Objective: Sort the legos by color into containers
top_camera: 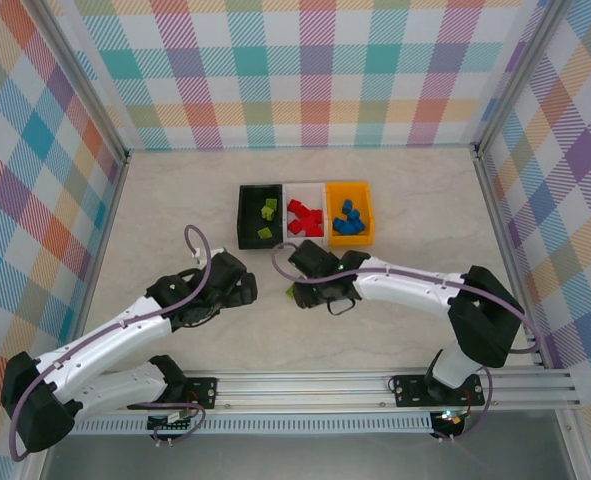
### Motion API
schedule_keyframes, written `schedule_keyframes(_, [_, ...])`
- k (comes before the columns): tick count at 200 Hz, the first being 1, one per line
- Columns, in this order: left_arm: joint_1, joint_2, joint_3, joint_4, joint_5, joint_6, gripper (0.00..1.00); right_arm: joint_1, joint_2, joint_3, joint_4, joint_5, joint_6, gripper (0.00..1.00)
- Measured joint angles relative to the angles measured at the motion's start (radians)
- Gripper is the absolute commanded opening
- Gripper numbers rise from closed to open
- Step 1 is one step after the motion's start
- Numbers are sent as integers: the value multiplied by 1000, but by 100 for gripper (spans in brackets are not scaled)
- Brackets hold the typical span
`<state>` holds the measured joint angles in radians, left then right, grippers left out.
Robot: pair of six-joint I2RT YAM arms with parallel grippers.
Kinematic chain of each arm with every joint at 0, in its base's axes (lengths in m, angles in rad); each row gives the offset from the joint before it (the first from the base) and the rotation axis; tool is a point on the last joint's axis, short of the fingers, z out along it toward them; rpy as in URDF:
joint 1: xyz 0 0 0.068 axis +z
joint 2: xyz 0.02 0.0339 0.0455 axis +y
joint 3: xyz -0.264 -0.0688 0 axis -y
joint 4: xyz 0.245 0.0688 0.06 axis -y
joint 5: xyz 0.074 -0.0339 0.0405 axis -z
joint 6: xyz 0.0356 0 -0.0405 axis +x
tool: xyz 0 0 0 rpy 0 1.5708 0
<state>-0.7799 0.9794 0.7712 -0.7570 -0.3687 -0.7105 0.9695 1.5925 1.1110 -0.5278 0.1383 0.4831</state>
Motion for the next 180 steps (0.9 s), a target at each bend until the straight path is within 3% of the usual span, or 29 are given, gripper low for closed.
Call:
schedule_keyframes(34, [0,-22,0,0,0,0,100,-74,118,269,36,-11,-53,28])
schedule_keyframes(85, [5,-21,0,-1,1,-1,100,-177,511,700,43,-66,-108,32])
schedule_keyframes(98, [5,-21,0,-1,1,-1,100,-193,597,800,28,-69,-111,36])
schedule_keyframes(113, [5,-19,0,-2,1,0,100,-206,663,879,8,-76,-121,51])
schedule_keyframes(124, [5,-16,0,-2,1,0,100,-213,689,912,-4,-86,-125,60])
schedule_keyframes(153, [5,-2,0,-3,1,0,100,-218,678,921,-16,-106,-153,65])
schedule_keyframes(180, [5,12,0,-2,2,0,100,-217,515,732,11,-113,-155,67])
